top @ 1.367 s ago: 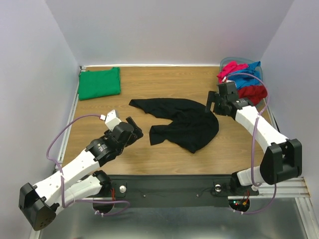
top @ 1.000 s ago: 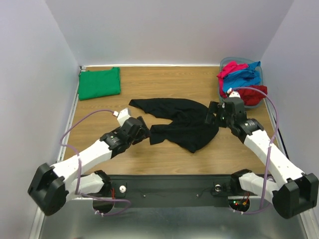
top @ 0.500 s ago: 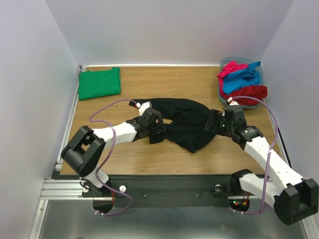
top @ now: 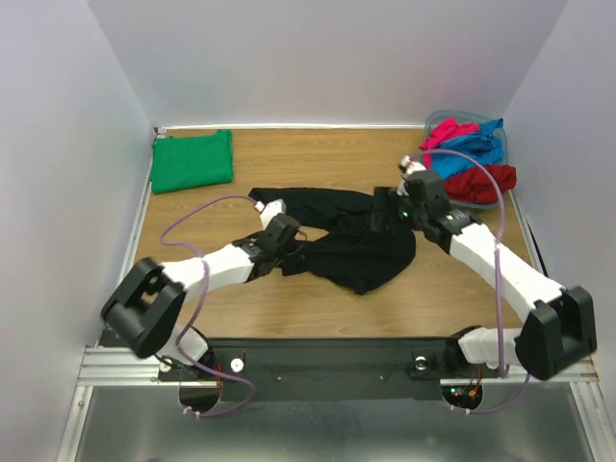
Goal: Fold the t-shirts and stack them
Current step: Flatten the tshirt out
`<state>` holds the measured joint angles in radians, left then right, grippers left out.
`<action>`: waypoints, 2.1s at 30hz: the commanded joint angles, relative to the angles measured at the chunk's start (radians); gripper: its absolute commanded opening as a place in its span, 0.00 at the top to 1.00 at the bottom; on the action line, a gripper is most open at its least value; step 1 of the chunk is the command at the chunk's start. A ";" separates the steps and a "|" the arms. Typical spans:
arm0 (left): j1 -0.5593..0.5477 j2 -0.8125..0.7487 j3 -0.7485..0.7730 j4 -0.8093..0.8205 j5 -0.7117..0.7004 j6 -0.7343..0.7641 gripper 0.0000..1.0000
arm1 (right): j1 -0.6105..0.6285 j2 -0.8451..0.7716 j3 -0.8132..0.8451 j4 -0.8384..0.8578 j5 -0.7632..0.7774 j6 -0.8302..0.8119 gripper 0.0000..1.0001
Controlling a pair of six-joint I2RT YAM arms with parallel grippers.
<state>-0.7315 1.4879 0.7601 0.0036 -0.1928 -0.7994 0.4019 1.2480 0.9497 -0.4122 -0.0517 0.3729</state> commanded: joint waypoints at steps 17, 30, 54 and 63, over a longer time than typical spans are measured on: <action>0.004 -0.620 -0.341 -0.255 -0.030 -0.135 1.00 | 0.382 1.333 1.490 0.093 0.217 -0.391 0.00; 0.004 -0.725 -0.358 -0.278 0.003 -0.123 1.00 | 0.382 1.532 1.560 0.225 0.285 -0.474 0.44; 0.021 -0.693 0.284 -0.574 -0.520 -0.051 1.00 | 0.144 0.290 0.761 0.224 0.766 -0.264 1.00; 0.026 -0.765 0.641 -0.584 -0.607 0.071 1.00 | 0.130 -0.096 0.707 0.213 0.974 -0.312 1.00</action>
<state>-0.7116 0.7738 1.2613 -0.5816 -0.7021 -0.8021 0.5304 1.2385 1.6520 -0.2104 0.8253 0.0746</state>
